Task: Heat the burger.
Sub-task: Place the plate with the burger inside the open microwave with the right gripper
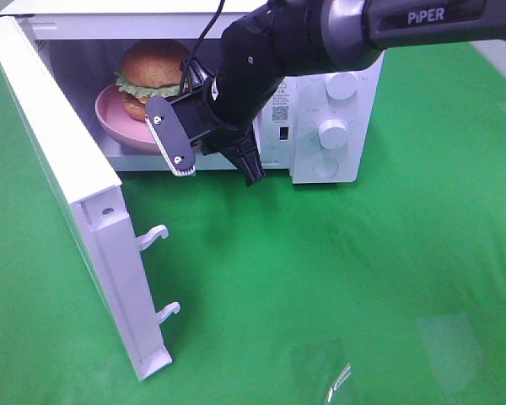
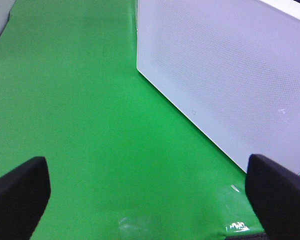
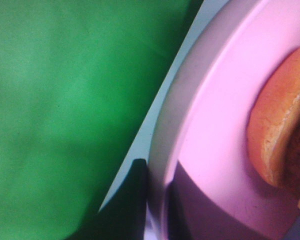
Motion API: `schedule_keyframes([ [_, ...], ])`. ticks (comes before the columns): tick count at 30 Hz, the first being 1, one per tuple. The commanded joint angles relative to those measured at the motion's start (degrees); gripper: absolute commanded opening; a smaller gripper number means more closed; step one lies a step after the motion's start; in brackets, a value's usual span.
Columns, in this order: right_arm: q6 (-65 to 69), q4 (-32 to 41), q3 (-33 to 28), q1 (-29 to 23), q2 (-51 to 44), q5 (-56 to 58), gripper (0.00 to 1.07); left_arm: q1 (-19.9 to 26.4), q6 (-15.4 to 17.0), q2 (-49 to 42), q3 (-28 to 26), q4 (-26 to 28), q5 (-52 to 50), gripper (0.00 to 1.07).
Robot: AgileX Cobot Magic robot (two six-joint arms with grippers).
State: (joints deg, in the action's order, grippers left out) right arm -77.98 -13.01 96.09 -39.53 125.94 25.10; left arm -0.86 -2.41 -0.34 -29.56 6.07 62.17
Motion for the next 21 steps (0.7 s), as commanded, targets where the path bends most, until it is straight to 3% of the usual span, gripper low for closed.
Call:
schedule_keyframes([
  [1,0.6,-0.7,3.7,0.2,1.3,-2.9,0.0,-0.1,-0.1,-0.9,0.1,0.3,-0.8,0.98],
  [11,2.6,-0.7,9.1,1.5,5.2,-1.6,0.0,-0.1,-0.1,-0.9,0.1,0.3,-0.8,0.98],
  [21,4.2,-1.4,10.4,2.9,6.9,-1.7,0.01,-0.1,-0.1,-0.9,0.1,0.3,-0.8,0.98],
])
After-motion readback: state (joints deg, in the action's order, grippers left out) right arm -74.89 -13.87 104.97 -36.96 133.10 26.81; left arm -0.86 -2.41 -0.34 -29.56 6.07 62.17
